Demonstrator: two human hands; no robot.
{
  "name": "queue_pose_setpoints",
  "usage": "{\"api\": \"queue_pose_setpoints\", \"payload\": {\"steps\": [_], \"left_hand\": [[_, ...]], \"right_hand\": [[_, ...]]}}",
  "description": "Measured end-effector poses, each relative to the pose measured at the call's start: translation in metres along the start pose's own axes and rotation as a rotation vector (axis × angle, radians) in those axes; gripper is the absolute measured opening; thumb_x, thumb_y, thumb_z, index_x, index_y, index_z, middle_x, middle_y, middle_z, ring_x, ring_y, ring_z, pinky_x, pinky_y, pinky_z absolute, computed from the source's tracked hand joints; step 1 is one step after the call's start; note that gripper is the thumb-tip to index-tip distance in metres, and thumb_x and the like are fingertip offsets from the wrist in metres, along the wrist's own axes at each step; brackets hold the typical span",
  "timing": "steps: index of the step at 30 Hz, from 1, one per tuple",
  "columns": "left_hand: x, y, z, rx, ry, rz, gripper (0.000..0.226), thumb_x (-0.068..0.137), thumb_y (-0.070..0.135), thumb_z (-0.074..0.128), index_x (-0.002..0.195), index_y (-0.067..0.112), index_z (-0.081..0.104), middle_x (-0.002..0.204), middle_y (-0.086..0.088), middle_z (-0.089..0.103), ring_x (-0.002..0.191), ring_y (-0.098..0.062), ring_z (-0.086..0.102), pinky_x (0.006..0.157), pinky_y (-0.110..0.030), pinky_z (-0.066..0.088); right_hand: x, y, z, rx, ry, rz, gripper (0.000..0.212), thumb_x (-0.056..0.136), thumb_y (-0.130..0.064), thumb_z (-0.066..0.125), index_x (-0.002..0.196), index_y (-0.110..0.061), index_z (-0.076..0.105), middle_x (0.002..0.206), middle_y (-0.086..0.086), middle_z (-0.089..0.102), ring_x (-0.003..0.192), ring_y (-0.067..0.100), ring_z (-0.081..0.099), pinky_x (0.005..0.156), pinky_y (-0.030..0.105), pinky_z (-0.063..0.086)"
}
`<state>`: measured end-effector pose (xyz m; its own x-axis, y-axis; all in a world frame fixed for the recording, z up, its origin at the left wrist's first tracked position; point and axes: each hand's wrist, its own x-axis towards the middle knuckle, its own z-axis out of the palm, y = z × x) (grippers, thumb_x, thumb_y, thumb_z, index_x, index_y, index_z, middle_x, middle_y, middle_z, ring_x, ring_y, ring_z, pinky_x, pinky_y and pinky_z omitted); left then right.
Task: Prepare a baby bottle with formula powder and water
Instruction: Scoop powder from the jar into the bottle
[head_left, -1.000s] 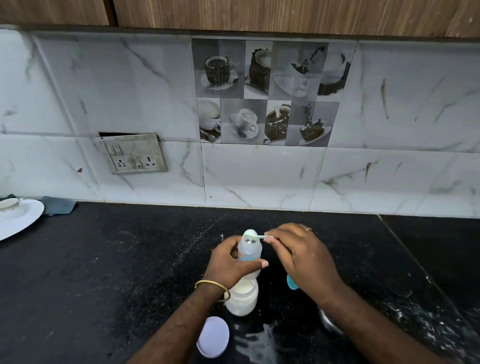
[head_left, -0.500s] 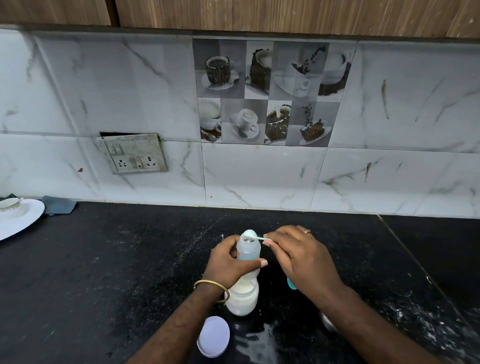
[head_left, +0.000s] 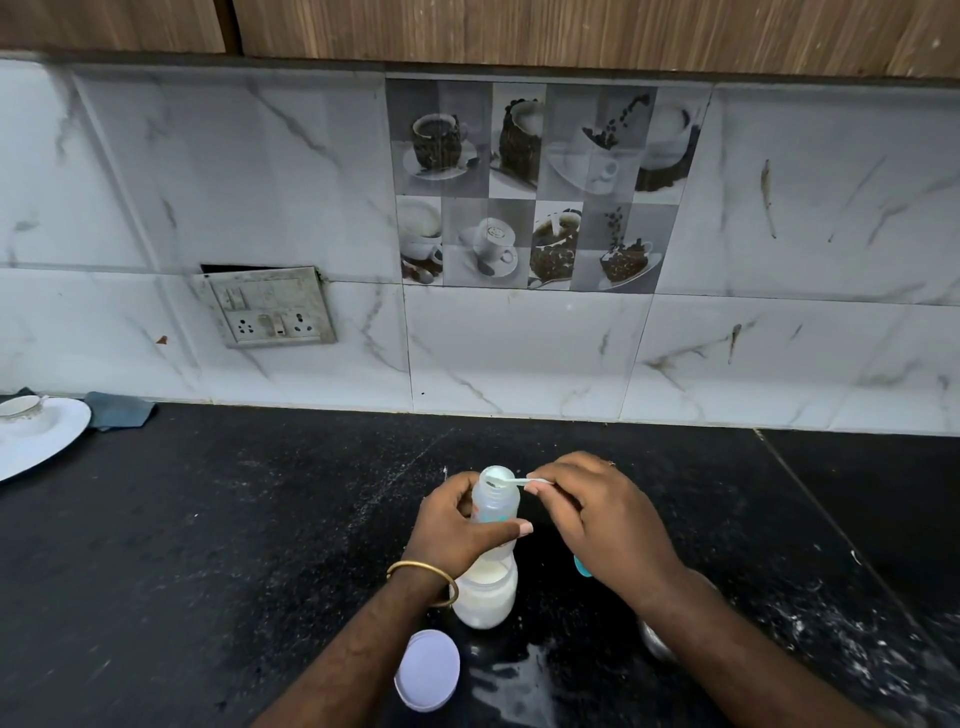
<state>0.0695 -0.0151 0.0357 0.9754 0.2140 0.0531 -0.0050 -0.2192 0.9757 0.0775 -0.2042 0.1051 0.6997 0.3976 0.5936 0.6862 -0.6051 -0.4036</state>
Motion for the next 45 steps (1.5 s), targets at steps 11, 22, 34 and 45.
{"api": "queue_pose_setpoints", "payload": {"steps": [11,22,34,45], "left_hand": [[-0.005,0.002,-0.005,-0.01,-0.017,-0.017,0.058,0.049,0.034,0.098,0.099,0.028,0.071,0.096,0.003,0.077,0.092,-0.02,0.072,0.085,-0.042,0.061],[-0.01,-0.001,-0.017,0.015,-0.019,-0.023,0.061,0.05,0.036,0.098,0.103,0.026,0.07,0.099,0.005,0.075,0.093,-0.015,0.072,0.085,-0.038,0.061],[-0.007,-0.003,-0.015,0.018,-0.006,-0.01,0.058,0.046,0.041,0.098,0.097,0.03,0.071,0.096,0.002,0.075,0.094,-0.023,0.071,0.084,-0.046,0.06],[-0.01,-0.002,-0.027,-0.005,-0.009,-0.029,0.057,0.053,0.027,0.098,0.102,0.026,0.07,0.098,0.004,0.076,0.093,-0.016,0.072,0.084,-0.035,0.062]], "right_hand": [[0.011,-0.013,-0.008,0.779,-0.002,0.945,0.016,0.092,-0.026,0.072,0.087,-0.01,0.075,0.08,0.004,0.072,0.056,0.008,0.054,0.045,0.02,0.039],[0.012,-0.018,-0.004,0.997,-0.014,1.084,0.017,0.091,-0.025,0.073,0.097,-0.009,0.073,0.077,0.0,0.07,0.053,0.007,0.053,0.042,0.018,0.036],[-0.011,-0.012,0.016,0.035,0.071,0.048,0.012,0.096,-0.028,0.064,0.097,-0.025,0.075,0.092,-0.014,0.069,0.08,0.007,0.065,0.069,0.029,0.054],[0.003,-0.009,0.016,1.082,0.065,1.209,0.016,0.092,-0.025,0.072,0.099,-0.01,0.069,0.081,0.0,0.068,0.051,0.007,0.051,0.039,0.018,0.032]]}}
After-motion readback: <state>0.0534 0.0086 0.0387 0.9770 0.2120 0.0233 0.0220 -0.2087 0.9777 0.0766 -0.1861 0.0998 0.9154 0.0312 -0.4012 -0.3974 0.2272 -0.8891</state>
